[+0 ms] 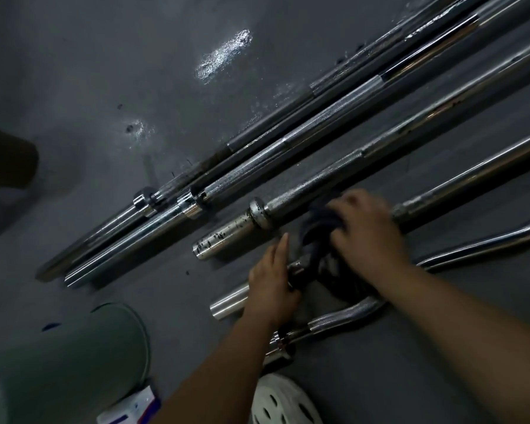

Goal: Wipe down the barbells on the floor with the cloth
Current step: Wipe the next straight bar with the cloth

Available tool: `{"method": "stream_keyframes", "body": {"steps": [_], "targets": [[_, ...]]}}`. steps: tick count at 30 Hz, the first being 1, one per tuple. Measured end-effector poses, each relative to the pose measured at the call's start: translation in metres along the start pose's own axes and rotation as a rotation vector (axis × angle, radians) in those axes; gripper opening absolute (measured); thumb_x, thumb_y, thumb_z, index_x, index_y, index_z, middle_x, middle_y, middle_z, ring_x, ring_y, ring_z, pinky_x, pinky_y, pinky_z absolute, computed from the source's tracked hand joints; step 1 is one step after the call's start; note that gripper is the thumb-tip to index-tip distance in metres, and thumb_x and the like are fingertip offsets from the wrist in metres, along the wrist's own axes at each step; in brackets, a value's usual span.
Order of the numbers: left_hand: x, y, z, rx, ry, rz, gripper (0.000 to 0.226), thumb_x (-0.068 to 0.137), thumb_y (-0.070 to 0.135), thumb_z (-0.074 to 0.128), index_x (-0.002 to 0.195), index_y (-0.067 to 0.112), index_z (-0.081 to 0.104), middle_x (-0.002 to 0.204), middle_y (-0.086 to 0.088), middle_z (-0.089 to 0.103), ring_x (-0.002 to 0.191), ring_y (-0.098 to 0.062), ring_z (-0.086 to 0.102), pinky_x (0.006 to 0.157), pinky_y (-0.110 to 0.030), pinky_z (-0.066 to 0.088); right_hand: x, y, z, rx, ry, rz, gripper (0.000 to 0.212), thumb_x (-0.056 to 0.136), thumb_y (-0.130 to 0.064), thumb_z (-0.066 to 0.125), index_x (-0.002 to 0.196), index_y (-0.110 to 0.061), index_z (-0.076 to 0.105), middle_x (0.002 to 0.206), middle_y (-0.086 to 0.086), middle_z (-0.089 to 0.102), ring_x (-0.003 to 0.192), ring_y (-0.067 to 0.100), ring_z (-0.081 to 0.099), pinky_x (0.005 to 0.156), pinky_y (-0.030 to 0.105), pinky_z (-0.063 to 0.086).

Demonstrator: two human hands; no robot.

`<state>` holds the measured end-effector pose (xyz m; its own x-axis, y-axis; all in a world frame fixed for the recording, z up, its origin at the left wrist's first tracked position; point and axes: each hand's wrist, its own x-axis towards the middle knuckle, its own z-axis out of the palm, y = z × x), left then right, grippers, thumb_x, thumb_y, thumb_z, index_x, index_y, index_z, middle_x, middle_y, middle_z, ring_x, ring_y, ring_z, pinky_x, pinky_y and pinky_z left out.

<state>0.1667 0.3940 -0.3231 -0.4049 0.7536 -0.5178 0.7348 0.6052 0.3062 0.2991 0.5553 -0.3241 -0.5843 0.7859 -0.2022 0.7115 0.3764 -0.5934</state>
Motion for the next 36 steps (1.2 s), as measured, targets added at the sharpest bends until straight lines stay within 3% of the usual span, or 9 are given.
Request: {"method": "stream_keyframes", "body": {"steps": [2, 8, 14, 17, 22, 26, 29, 33, 36], "targets": [[0.002, 0.000, 0.001, 0.032, 0.000, -0.013, 0.112, 0.069, 0.025, 0.070, 0.155, 0.035, -0.002, 0.154, -0.001, 0.025, 0.135, -0.026, 0.036, 0.107, -0.040, 0.032, -0.010, 0.003, 0.002, -0.043, 0.148, 0.225, 0.043, 0.073, -0.013, 0.069, 0.115, -0.024, 0.065, 0.131, 0.007, 0.049, 0.116, 0.037, 0.041, 0.087, 0.046, 0.049], [-0.003, -0.001, 0.002, -0.023, 0.036, 0.003, 0.105, 0.076, 0.032, 0.070, 0.155, 0.033, 0.001, 0.149, -0.002, 0.035, 0.130, -0.024, 0.042, 0.097, -0.039, 0.034, -0.038, -0.047, 0.034, 0.034, -0.256, -0.181, 0.037, 0.079, -0.015, 0.060, 0.113, -0.030, 0.066, 0.128, -0.007, 0.049, 0.119, 0.027, 0.042, 0.081, 0.040, 0.053], [0.003, -0.003, 0.001, 0.019, 0.010, -0.008, 0.116, 0.069, 0.026, 0.071, 0.154, 0.038, -0.007, 0.154, -0.001, 0.026, 0.132, -0.026, 0.039, 0.106, -0.038, 0.035, -0.010, 0.011, 0.002, -0.061, 0.154, 0.228, 0.042, 0.074, -0.012, 0.060, 0.114, -0.023, 0.067, 0.134, 0.008, 0.047, 0.118, 0.039, 0.043, 0.087, 0.046, 0.049], [0.002, -0.003, 0.001, -0.025, 0.018, 0.001, 0.111, 0.076, 0.034, 0.071, 0.153, 0.037, -0.009, 0.155, -0.001, 0.027, 0.135, -0.022, 0.038, 0.104, -0.037, 0.034, -0.051, -0.053, 0.047, -0.037, -0.017, -0.033, 0.031, 0.074, -0.017, 0.054, 0.100, -0.027, 0.067, 0.124, -0.002, 0.050, 0.111, 0.032, 0.046, 0.070, 0.039, 0.054], [0.005, -0.004, -0.005, -0.022, 0.005, 0.021, 0.118, 0.071, 0.039, 0.072, 0.151, 0.040, -0.016, 0.156, -0.001, 0.025, 0.137, -0.023, 0.035, 0.107, -0.038, 0.031, -0.018, -0.008, 0.012, -0.035, -0.206, -0.361, 0.043, 0.071, -0.015, 0.069, 0.113, -0.027, 0.066, 0.128, 0.003, 0.050, 0.111, 0.032, 0.048, 0.080, 0.044, 0.056], [0.006, -0.003, -0.003, 0.015, 0.006, 0.011, 0.122, 0.068, 0.028, 0.073, 0.153, 0.037, -0.014, 0.156, -0.002, 0.024, 0.136, -0.028, 0.037, 0.108, -0.038, 0.032, 0.003, 0.070, -0.022, -0.109, 0.089, -0.029, 0.051, 0.065, -0.005, 0.074, 0.112, -0.022, 0.067, 0.127, 0.009, 0.049, 0.111, 0.039, 0.044, 0.090, 0.045, 0.051], [0.005, -0.005, 0.002, 0.029, 0.024, 0.005, 0.121, 0.067, 0.027, 0.074, 0.152, 0.037, -0.011, 0.156, -0.004, 0.025, 0.136, -0.029, 0.037, 0.106, -0.040, 0.032, -0.019, 0.016, 0.014, -0.105, 0.246, 0.156, 0.035, 0.067, -0.009, 0.066, 0.099, -0.024, 0.068, 0.124, 0.006, 0.050, 0.106, 0.037, 0.044, 0.082, 0.042, 0.050], [0.008, -0.009, 0.003, -0.024, 0.017, 0.031, 0.118, 0.071, 0.035, 0.075, 0.153, 0.034, -0.010, 0.155, -0.008, 0.028, 0.135, -0.030, 0.041, 0.106, -0.044, 0.038, -0.040, -0.028, 0.041, -0.068, -0.197, -0.409, 0.032, 0.072, -0.018, 0.064, 0.102, -0.027, 0.068, 0.123, 0.005, 0.054, 0.105, 0.036, 0.048, 0.068, 0.043, 0.056], [0.011, -0.010, 0.000, 0.005, 0.010, 0.026, 0.122, 0.069, 0.032, 0.076, 0.154, 0.036, -0.011, 0.155, -0.006, 0.029, 0.132, -0.031, 0.043, 0.105, -0.045, 0.040, -0.004, 0.028, -0.004, -0.179, -0.143, -0.469, 0.038, 0.073, -0.019, 0.060, 0.110, -0.025, 0.067, 0.125, 0.009, 0.054, 0.107, 0.037, 0.051, 0.080, 0.045, 0.055]]}}
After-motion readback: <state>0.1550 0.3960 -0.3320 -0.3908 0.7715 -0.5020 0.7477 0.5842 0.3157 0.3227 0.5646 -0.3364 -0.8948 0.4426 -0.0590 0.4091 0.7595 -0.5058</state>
